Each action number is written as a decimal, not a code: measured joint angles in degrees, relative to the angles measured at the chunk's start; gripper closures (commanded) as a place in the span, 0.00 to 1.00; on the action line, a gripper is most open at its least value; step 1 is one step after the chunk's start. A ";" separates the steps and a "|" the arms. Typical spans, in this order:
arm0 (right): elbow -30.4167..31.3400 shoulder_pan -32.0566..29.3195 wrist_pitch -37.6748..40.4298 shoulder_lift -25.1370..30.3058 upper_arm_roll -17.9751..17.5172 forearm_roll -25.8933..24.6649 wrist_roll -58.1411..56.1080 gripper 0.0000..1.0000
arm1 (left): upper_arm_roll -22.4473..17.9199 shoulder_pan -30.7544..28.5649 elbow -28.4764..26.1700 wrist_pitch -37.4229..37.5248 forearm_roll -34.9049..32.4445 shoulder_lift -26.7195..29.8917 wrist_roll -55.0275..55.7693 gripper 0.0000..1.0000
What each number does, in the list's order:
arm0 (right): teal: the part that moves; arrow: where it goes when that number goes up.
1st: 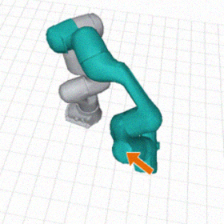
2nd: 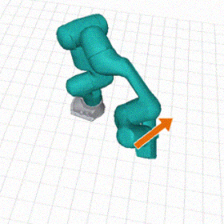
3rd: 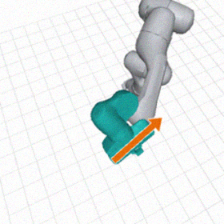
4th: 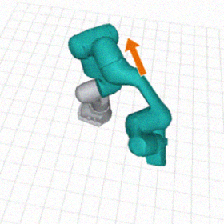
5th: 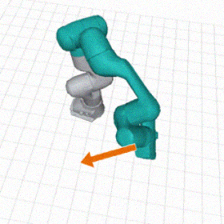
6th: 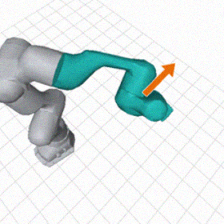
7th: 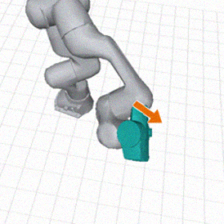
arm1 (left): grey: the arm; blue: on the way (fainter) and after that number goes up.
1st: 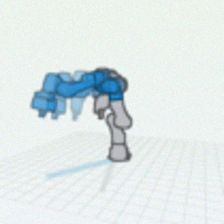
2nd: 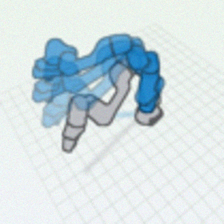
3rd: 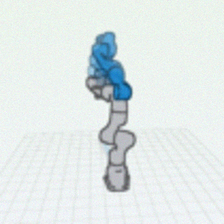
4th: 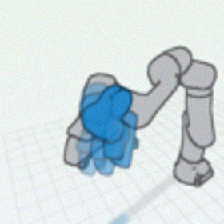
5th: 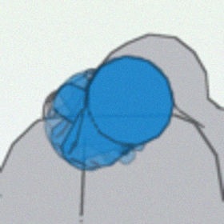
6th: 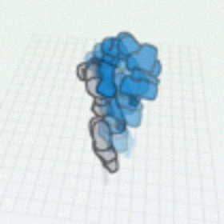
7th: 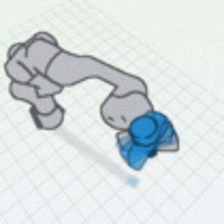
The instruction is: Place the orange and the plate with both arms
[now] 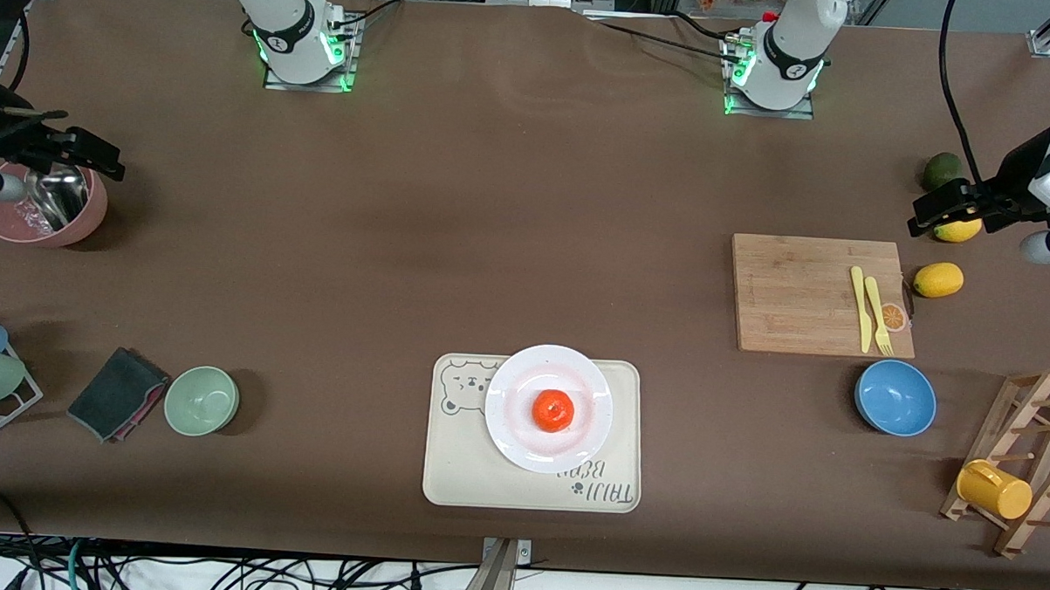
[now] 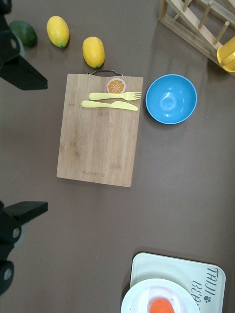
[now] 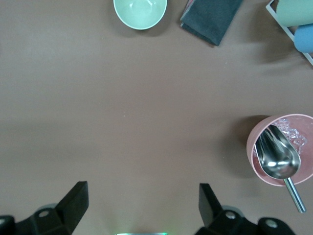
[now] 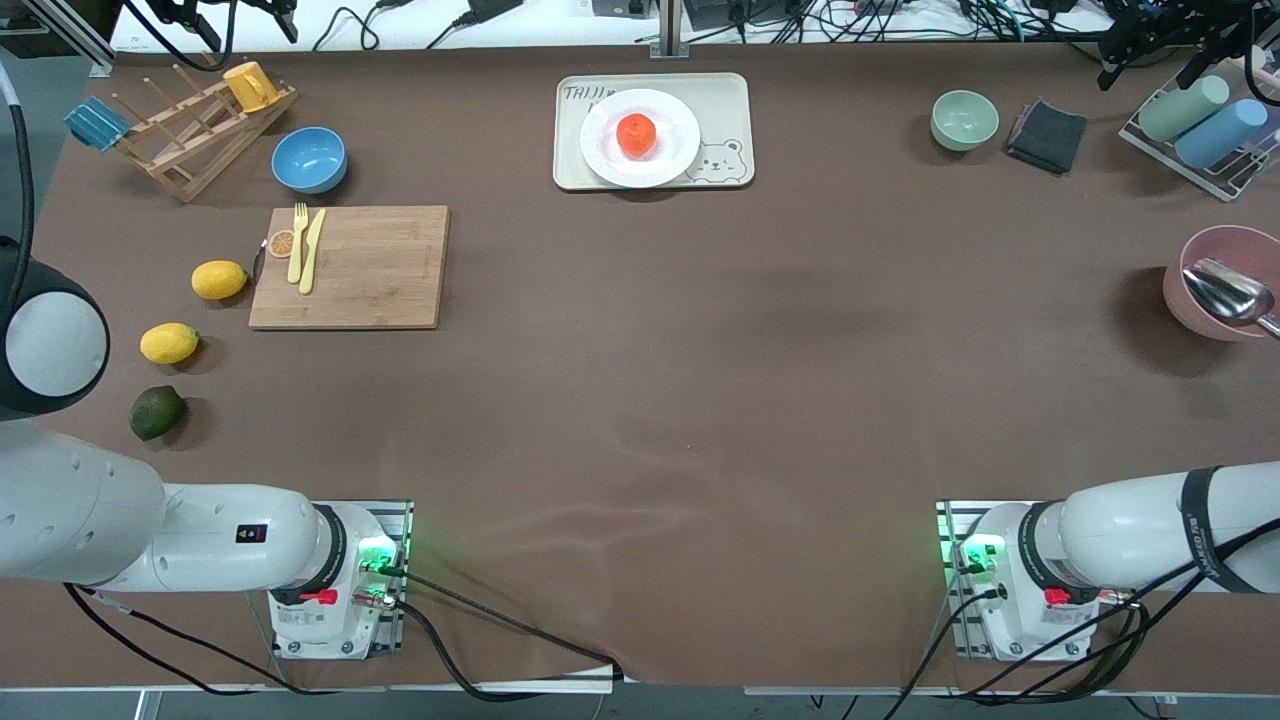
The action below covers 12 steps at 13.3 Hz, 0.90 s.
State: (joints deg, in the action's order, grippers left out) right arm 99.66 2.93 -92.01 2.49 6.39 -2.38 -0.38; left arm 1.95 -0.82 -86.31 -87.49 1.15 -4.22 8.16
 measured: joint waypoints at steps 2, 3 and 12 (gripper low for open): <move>-0.09 -0.51 -0.06 0.17 -0.01 0.00 0.10 0.00 | -0.02 -0.01 0.00 0.00 0.00 0.00 0.00 0.00; -0.09 -0.69 -0.05 0.16 -0.01 0.00 0.10 0.00 | -0.03 -0.02 0.00 0.00 0.00 0.00 0.00 0.00; -0.09 -0.71 0.31 0.09 -1.30 0.00 0.51 0.00 | -0.03 -0.03 0.00 0.01 0.00 -0.01 0.00 0.00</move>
State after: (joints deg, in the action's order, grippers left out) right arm 99.58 2.22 -91.71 2.58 5.10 -2.38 0.13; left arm 1.92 -0.85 -86.31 -87.49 1.15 -4.22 8.16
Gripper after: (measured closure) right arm 0.000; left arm 0.000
